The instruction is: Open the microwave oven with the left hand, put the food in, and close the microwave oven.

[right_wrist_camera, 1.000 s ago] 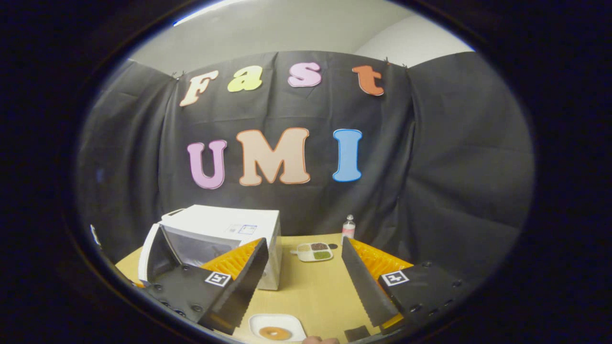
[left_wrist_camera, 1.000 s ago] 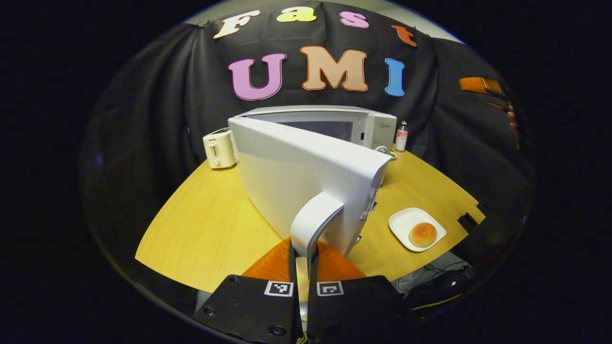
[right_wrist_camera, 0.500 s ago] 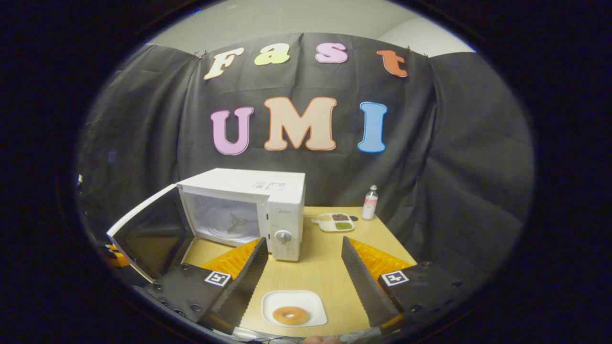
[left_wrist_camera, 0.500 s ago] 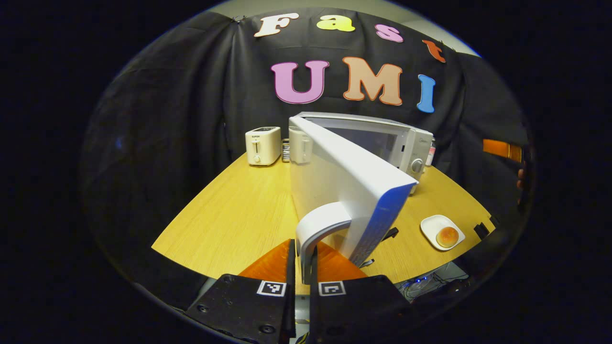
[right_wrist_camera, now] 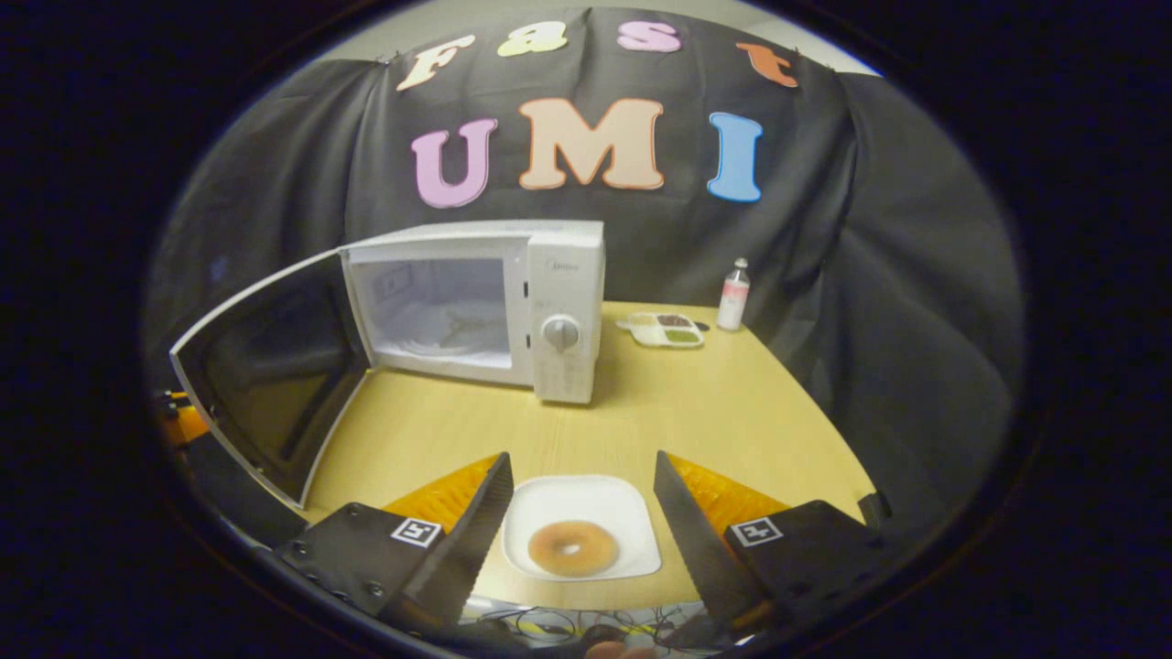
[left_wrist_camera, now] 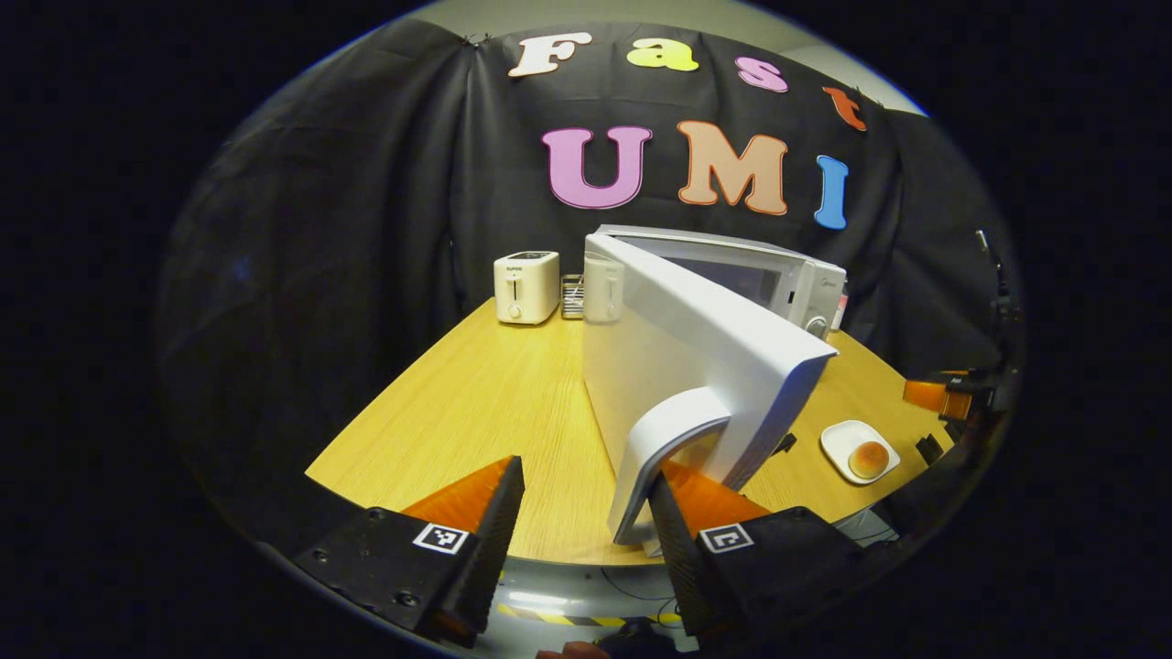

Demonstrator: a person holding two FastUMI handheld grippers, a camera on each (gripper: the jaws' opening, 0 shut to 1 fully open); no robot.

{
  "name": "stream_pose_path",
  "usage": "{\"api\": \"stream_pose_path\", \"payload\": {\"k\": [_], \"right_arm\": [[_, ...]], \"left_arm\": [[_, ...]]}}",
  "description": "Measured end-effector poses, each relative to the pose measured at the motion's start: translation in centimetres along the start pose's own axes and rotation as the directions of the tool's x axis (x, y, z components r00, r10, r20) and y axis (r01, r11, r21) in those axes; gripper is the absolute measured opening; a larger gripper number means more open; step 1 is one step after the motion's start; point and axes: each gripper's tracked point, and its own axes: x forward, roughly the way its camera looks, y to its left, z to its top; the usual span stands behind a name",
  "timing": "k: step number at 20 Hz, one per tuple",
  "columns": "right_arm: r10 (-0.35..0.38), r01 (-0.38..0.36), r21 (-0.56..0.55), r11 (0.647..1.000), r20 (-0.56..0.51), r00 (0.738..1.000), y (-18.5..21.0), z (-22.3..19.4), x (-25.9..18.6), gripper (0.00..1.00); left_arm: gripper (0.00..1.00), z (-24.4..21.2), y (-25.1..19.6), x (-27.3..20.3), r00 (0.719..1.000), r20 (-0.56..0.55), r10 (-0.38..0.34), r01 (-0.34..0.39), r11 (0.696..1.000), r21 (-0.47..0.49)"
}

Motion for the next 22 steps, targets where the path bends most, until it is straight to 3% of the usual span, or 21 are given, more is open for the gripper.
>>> {"api": "stream_pose_path", "payload": {"k": [8,11,14,22], "right_arm": [[-0.027,0.026,-0.007,1.000,-0.196,0.980,0.0,-7.8,2.0,0.98],[-0.030,0.026,-0.021,0.999,-0.225,0.974,0.0,-8.6,3.5,0.98],[-0.017,0.017,-0.004,1.000,-0.245,0.969,0.4,-9.2,4.2,0.99],[0.008,-0.001,0.025,1.000,-0.289,0.957,1.8,-10.8,5.0,0.99]], "left_arm": [[0.78,1.2,-0.8,-1.6,0.999,0.047,-0.028,0.029,0.999,-0.029],[0.86,1.7,-1.0,-2.7,0.997,0.063,-0.040,0.045,0.997,-0.066],[0.94,2.1,-0.3,-3.9,0.998,0.063,-0.012,0.014,1.000,-0.020],[0.94,5.6,0.2,-5.7,0.991,0.134,0.017,-0.016,1.000,-0.002]]}}
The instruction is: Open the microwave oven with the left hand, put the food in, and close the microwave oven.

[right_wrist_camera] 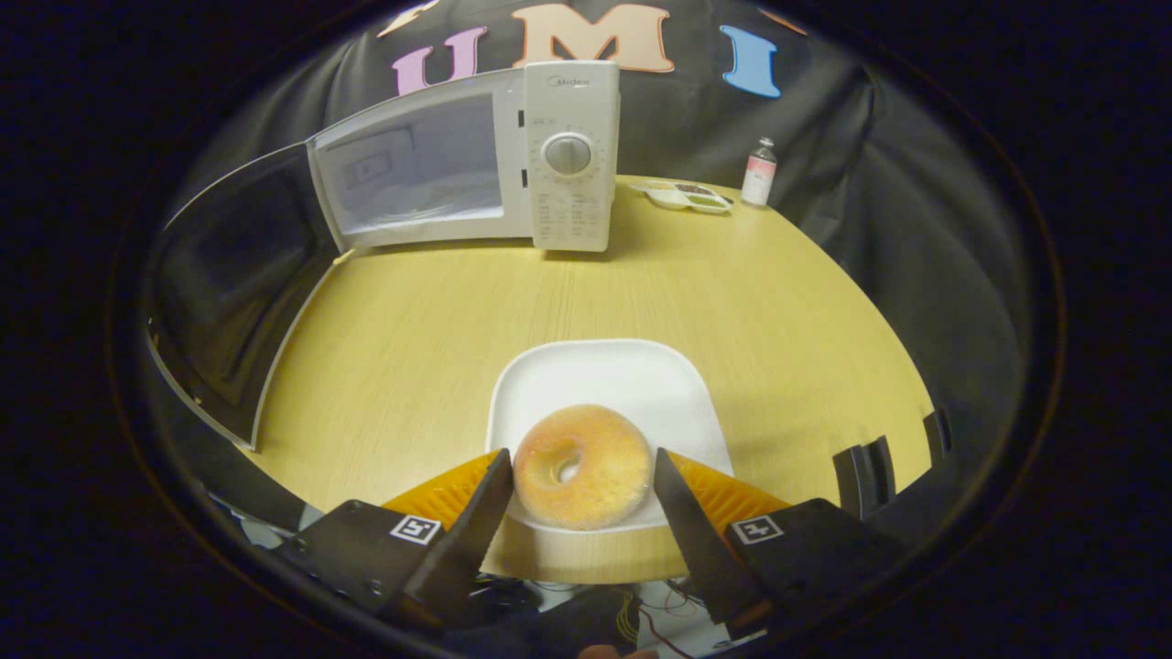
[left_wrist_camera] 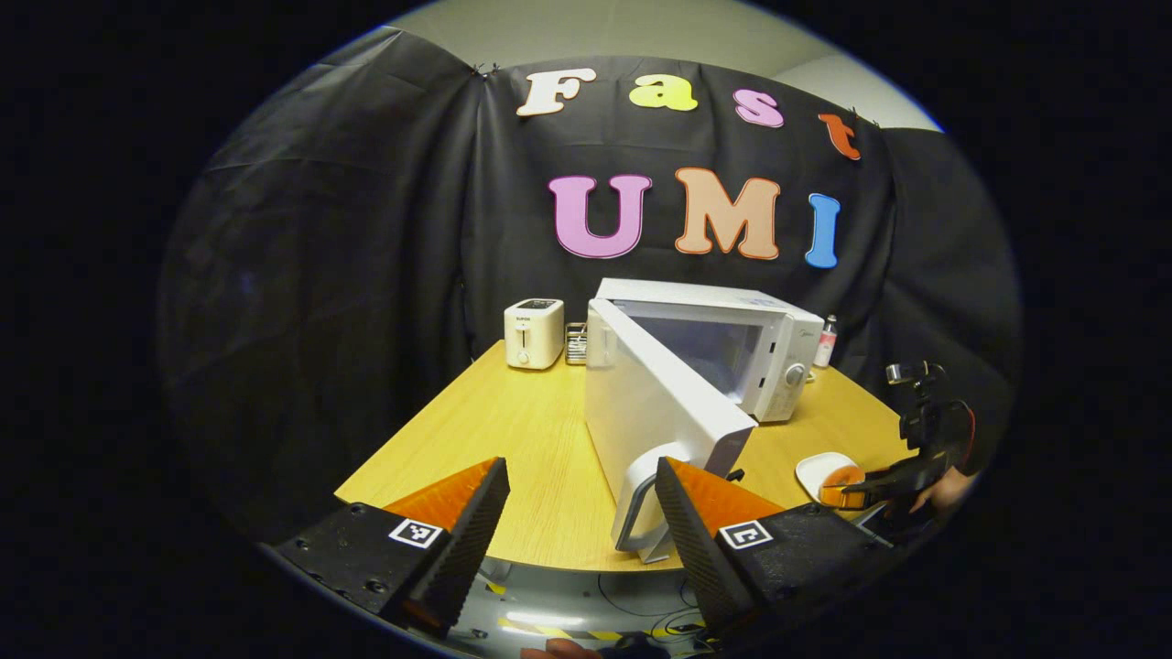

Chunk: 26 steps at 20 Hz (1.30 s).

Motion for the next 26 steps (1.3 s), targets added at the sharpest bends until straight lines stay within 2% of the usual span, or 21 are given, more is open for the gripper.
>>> {"api": "stream_pose_path", "payload": {"k": [2,6,8,10,12,13,14,15,18,19,20,21,22,24,25,26], "right_arm": [[0.014,-0.014,0.020,1.000,-0.004,1.000,0.1,-0.2,0.2,1.00],[0.028,-0.028,0.042,0.999,-0.018,0.999,0.2,-0.2,0.5,0.87],[0.030,-0.029,0.049,0.998,-0.020,0.999,0.2,-0.1,0.4,0.87],[0.038,-0.036,0.066,0.997,-0.019,0.999,0.3,0.0,0.4,0.81],[0.044,-0.042,0.071,0.997,-0.018,0.999,0.3,0.0,0.2,0.80],[0.053,-0.051,0.082,0.995,-0.021,0.998,0.5,0.1,0.1,0.86],[0.062,-0.059,0.099,0.993,-0.020,0.998,0.5,0.2,0.1,0.81],[0.074,-0.072,0.125,0.990,-0.017,0.997,0.7,0.6,0.1,0.86],[0.104,-0.102,0.234,0.967,0.004,0.995,1.2,2.3,-0.5,0.86],[0.113,-0.114,0.269,0.956,0.018,0.993,1.4,3.2,-0.6,0.86],[0.119,-0.123,0.297,0.947,0.031,0.992,1.5,4.1,-0.6,0.86],[0.123,-0.130,0.320,0.939,0.044,0.991,1.6,5.0,-0.7,0.86],[0.129,-0.142,0.340,0.930,0.062,0.990,1.9,6.0,-0.9,0.86],[0.150,-0.176,0.376,0.910,0.100,0.984,2.9,8.4,-1.3,0.86],[0.164,-0.198,0.396,0.897,0.119,0.979,3.6,9.6,-1.3,0.80],[0.180,-0.220,0.418,0.881,0.135,0.974,4.4,10.8,-1.4,0.80]], "left_arm": [[0.94,1.2,0.5,-0.1,1.000,0.023,0.014,-0.014,1.000,0.001],[0.94,3.1,1.5,0.1,0.998,0.057,0.038,-0.038,0.999,-0.005],[0.94,3.8,1.9,0.2,0.996,0.070,0.047,-0.047,0.999,-0.009],[0.94,4.8,2.2,0.2,0.995,0.089,0.051,-0.051,0.999,-0.007],[0.94,5.8,2.4,0.2,0.992,0.109,0.057,-0.058,0.998,0.004],[0.94,6.1,2.5,0.2,0.992,0.115,0.059,-0.060,0.998,0.005],[0.94,6.6,2.5,0.1,0.990,0.125,0.059,-0.060,0.998,0.003],[0.94,7.0,2.4,0.2,0.989,0.136,0.056,-0.057,0.998,0.001],[0.94,7.5,2.2,0.3,0.988,0.142,0.051,-0.050,0.999,-0.010],[0.89,7.7,2.0,0.2,0.988,0.146,0.048,-0.047,0.999,-0.013],[0.89,8.1,1.9,0.2,0.987,0.157,0.044,-0.042,0.999,-0.017],[0.89,8.7,1.6,0.0,0.983,0.178,0.030,-0.026,0.999,-0.024],[0.94,9.8,1.3,-0.2,0.975,0.219,0.025,-0.018,0.999,-0.034],[0.93,11.2,1.4,0.3,0.966,0.256,0.030,-0.018,0.999,-0.052],[0.89,11.7,1.4,0.5,0.963,0.266,0.035,-0.021,0.998,-0.055],[0.89,12.3,1.4,0.7,0.962,0.271,0.037,-0.024,0.998,-0.051]]}}
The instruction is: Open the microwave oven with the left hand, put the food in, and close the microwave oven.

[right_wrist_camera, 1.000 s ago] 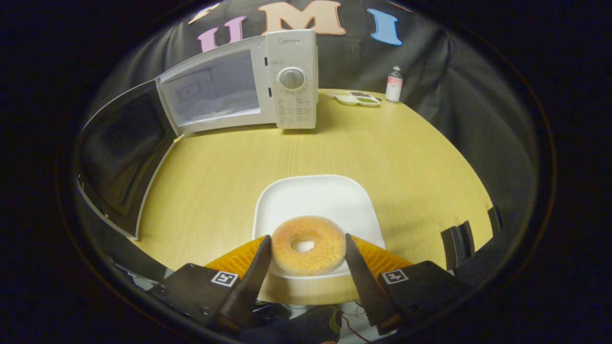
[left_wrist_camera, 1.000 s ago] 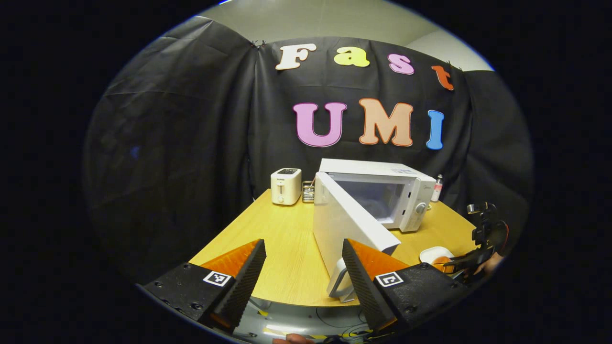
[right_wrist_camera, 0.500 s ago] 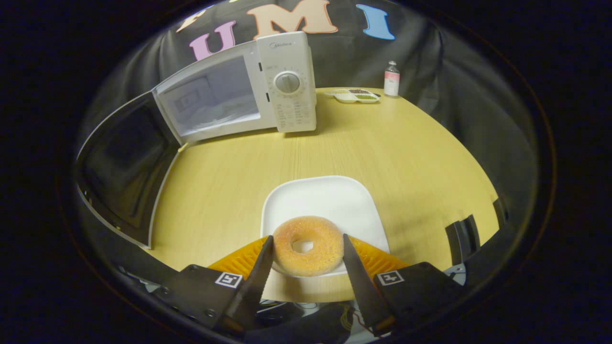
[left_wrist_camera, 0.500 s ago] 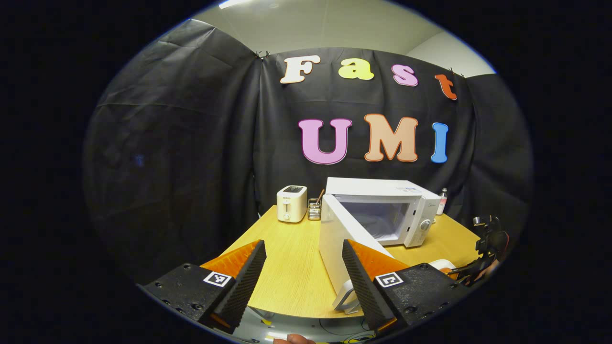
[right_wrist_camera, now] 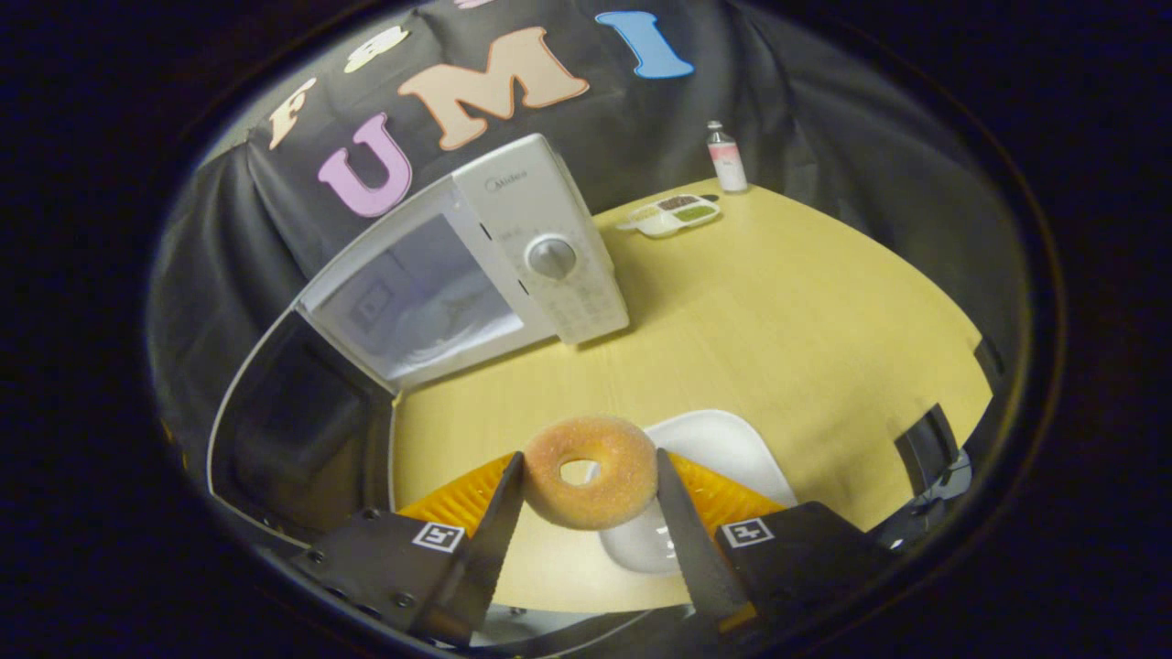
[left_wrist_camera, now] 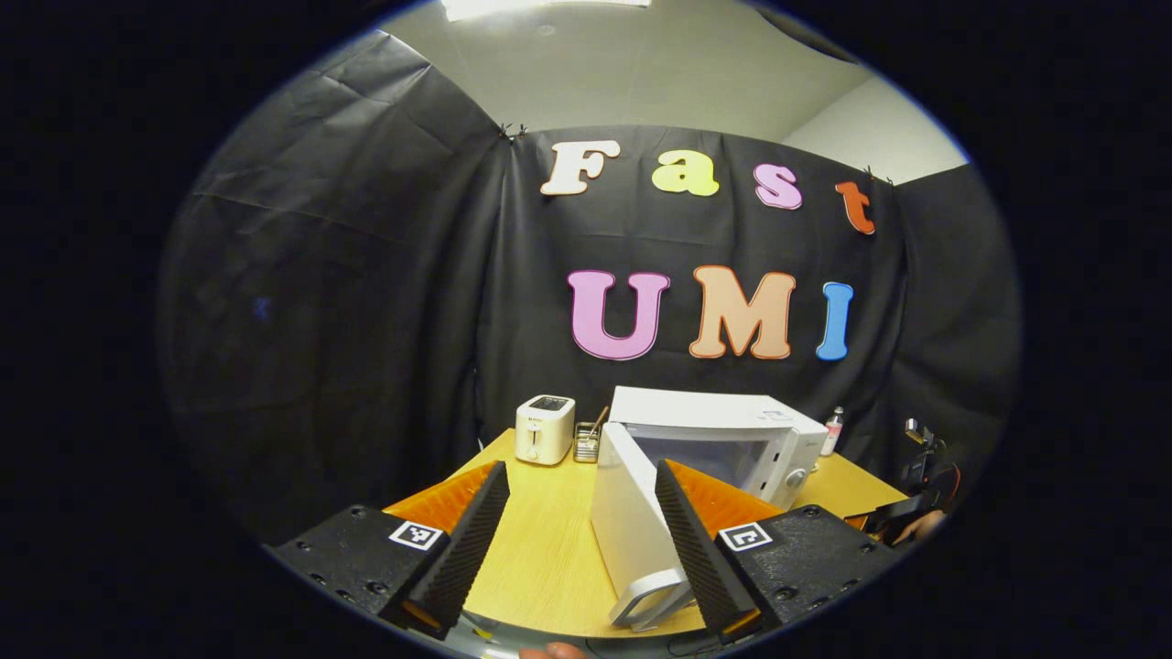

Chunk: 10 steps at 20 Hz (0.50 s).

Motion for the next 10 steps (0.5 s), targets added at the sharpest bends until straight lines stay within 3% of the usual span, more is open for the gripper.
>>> {"api": "stream_pose_path", "payload": {"k": [1,5,6,9,10], "right_arm": [[0.019,-0.019,0.029,0.999,0.006,1.000,1.2,0.7,0.4,0.80],[0.094,-0.097,0.135,0.986,0.027,0.995,6.1,2.7,2.9,0.80],[0.105,-0.109,0.158,0.981,0.031,0.994,7.1,3.0,3.5,0.80],[0.133,-0.140,0.220,0.965,0.047,0.990,10.6,3.7,5.4,0.80],[0.138,-0.148,0.236,0.960,0.055,0.989,11.6,3.7,6.2,0.80]], "left_arm": [[0.94,0.5,-0.2,0.1,1.000,0.009,-0.004,0.004,1.000,0.008],[0.94,2.6,-1.5,0.6,0.998,0.042,-0.037,0.036,0.998,0.046],[0.89,2.8,-1.6,0.8,0.998,0.045,-0.044,0.042,0.998,0.048],[0.89,3.1,-2.0,0.9,0.998,0.040,-0.056,0.054,0.998,0.042],[0.94,3.1,-1.9,0.9,0.998,0.038,-0.055,0.054,0.998,0.042]]}}
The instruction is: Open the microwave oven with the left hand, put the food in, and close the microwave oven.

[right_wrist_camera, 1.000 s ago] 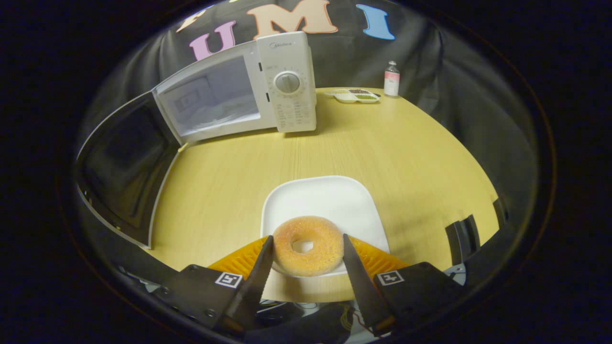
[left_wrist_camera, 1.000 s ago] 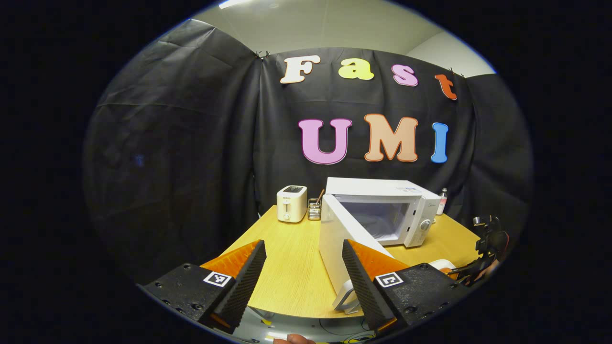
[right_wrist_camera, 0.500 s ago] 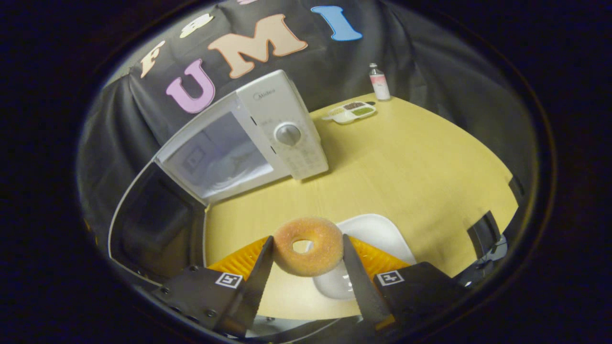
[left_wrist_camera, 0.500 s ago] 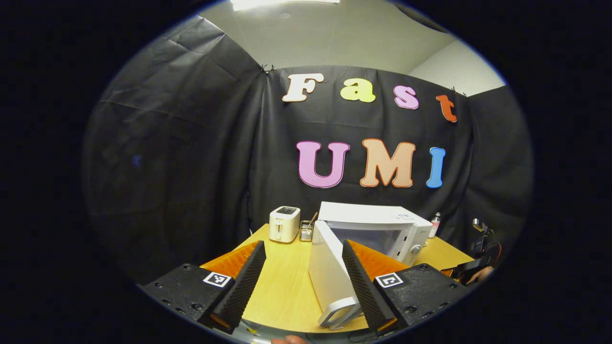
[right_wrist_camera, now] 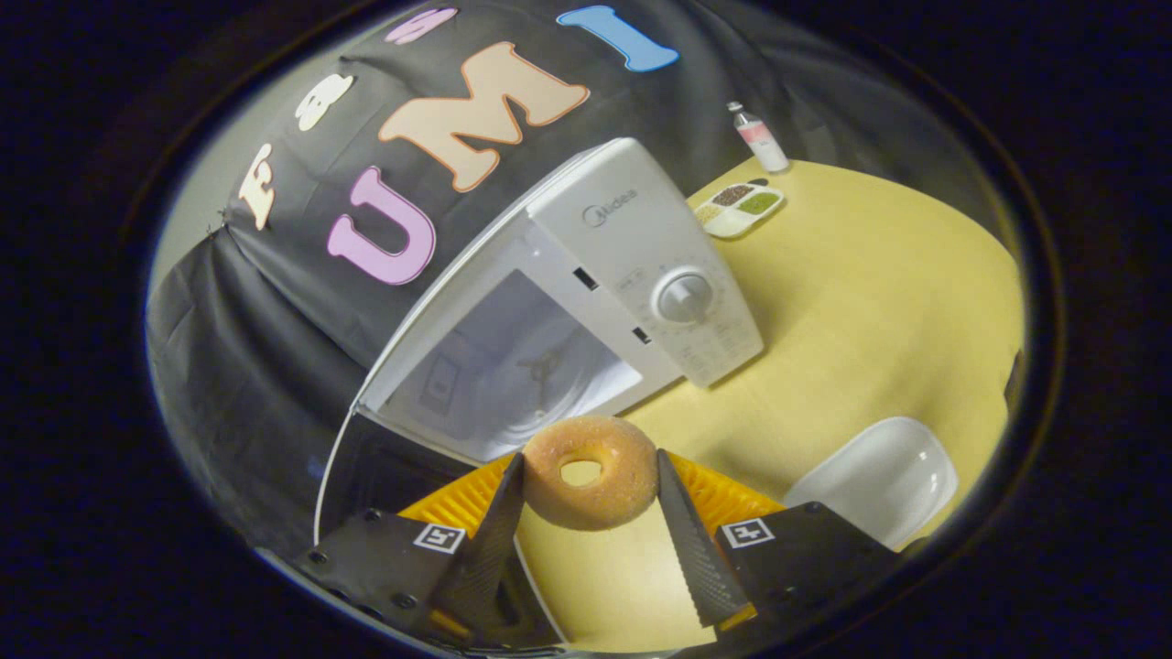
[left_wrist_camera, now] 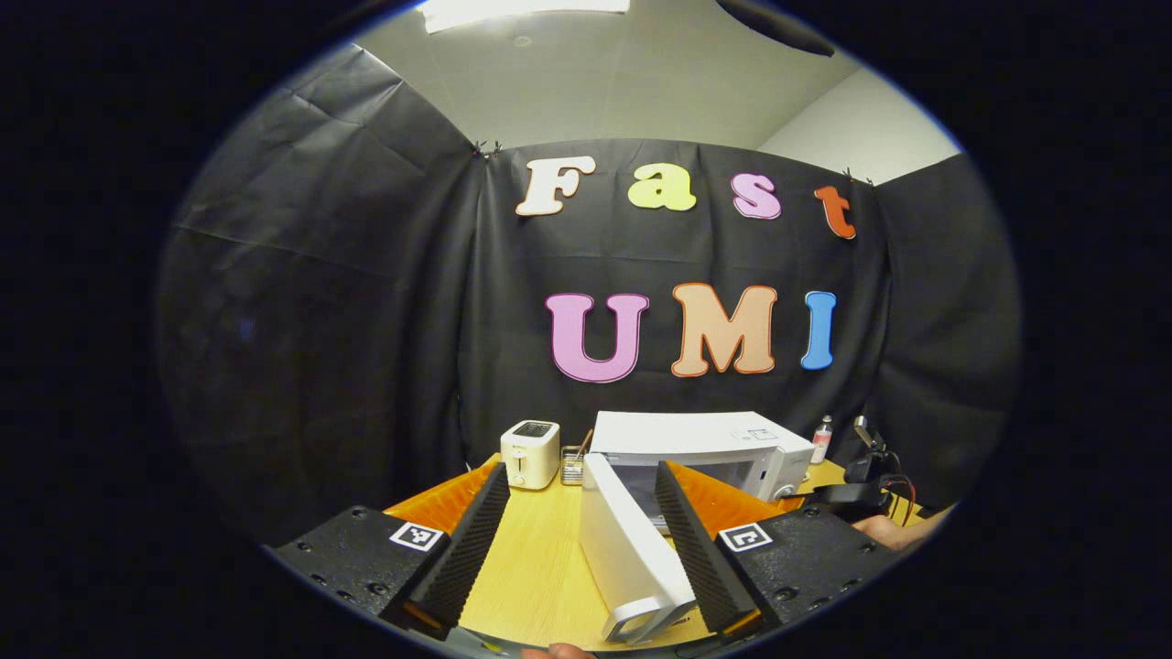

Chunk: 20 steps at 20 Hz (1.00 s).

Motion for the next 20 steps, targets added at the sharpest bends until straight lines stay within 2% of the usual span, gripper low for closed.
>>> {"api": "stream_pose_path", "payload": {"k": [1,6,7,8,9,10,12,13,15,16,17,18,19,20], "right_arm": [[0.007,-0.008,0.012,1.000,0.011,1.000,0.9,-0.2,0.9,0.80],[0.001,-0.006,0.077,0.997,0.057,0.998,4.4,-1.1,6.0,0.79],[-0.001,-0.005,0.086,0.996,0.069,0.998,4.9,-1.1,7.0,0.85],[-0.005,-0.002,0.089,0.996,0.078,0.997,5.3,-1.1,7.8,0.85],[-0.014,0.006,0.090,0.996,0.088,0.996,5.4,-1.1,8.7,0.85],[-0.026,0.018,0.092,0.996,0.095,0.995,5.5,-1.0,9.4,0.85],[-0.044,0.031,0.114,0.993,0.115,0.992,5.5,-0.5,10.6,0.85],[-0.049,0.034,0.121,0.992,0.125,0.991,5.6,-0.3,11.4,0.85],[-0.068,0.052,0.126,0.991,0.126,0.990,5.7,-0.1,13.0,0.86],[-0.071,0.053,0.134,0.990,0.132,0.989,6.0,0.1,13.6,0.86],[-0.075,0.055,0.141,0.988,0.143,0.987,6.3,0.3,14.2,0.86],[-0.080,0.057,0.150,0.987,0.153,0.985,6.5,0.5,14.8,0.87],[-0.081,0.056,0.156,0.986,0.157,0.984,6.9,0.6,15.3,0.87],[-0.085,0.060,0.158,0.986,0.157,0.984,7.0,0.5,15.9,0.87]], "left_arm": [[0.89,0.0,0.1,-0.2,1.000,-0.003,-0.002,0.002,1.000,0.001],[0.89,-0.6,0.8,-0.8,1.000,-0.029,0.007,-0.006,1.000,0.012],[0.98,-0.4,1.2,-1.0,1.000,-0.028,0.013,-0.012,1.000,0.015],[0.89,-0.4,1.5,-1.3,0.999,-0.029,0.019,-0.019,1.000,0.014],[0.89,-0.5,1.7,-1.5,0.999,-0.033,0.024,-0.023,1.000,0.010],[0.94,-0.8,1.8,-1.7,0.999,-0.041,0.029,-0.029,1.000,0.010],[0.94,-1.1,2.7,-2.2,0.997,-0.054,0.047,-0.047,0.999,0.016],[0.89,-1.3,3.0,-2.2,0.997,-0.060,0.056,-0.055,0.998,0.016],[0.89,-1.6,3.3,-2.5,0.995,-0.079,0.062,-0.062,0.998,0.006],[0.94,-1.8,3.4,-2.7,0.994,-0.089,0.065,-0.065,0.998,0.005],[0.89,-2.1,3.7,-2.8,0.993,-0.097,0.069,-0.069,0.998,0.008],[0.89,-2.1,3.8,-2.9,0.992,-0.103,0.074,-0.073,0.997,0.016],[0.94,-2.0,4.0,-3.0,0.991,-0.104,0.078,-0.076,0.997,0.026],[0.94,-1.8,4.0,-3.1,0.991,-0.103,0.082,-0.079,0.996,0.034]]}}
